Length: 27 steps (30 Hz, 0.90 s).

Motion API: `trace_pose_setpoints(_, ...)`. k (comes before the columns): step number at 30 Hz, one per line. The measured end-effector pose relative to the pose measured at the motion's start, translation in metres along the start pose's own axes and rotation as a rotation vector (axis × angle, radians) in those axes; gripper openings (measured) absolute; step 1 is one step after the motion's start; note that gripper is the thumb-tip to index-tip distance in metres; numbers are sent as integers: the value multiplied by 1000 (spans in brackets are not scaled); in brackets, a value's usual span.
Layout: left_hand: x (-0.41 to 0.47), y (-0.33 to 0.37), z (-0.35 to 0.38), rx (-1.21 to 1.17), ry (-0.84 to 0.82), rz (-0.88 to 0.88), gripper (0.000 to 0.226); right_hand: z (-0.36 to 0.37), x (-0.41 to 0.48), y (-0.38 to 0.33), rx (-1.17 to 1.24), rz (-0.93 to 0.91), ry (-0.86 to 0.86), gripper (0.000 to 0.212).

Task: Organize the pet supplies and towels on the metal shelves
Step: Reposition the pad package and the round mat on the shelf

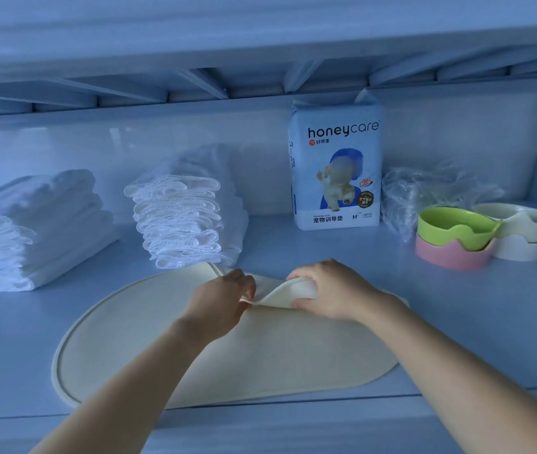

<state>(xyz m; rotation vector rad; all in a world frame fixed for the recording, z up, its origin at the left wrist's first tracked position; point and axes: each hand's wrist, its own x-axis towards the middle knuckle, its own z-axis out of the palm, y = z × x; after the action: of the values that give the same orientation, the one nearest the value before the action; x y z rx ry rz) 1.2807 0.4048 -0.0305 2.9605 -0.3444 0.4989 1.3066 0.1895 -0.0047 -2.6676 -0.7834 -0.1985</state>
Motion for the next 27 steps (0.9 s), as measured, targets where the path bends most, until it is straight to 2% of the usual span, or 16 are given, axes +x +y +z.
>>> trace_pose_setpoints(4,-7,-2,-1,-41,7,21,17,6,-5,-4,-26,24,37,33)
trace_pose_setpoints(8,0,7,-1,-132,-10,47,33,10,-8,-7,-101,30,52,26)
trace_pose_setpoints(12,10,23,7,-147,14,66,42,11,-8,-10,-131,58,58,32)
trace_pose_setpoints(17,17,27,11,-174,135,77,21,4,-13,-5,-156,74,79,41)
trace_pose_setpoints(27,24,36,12,-87,78,-2,22,-16,-18,34,-154,10,44,48)
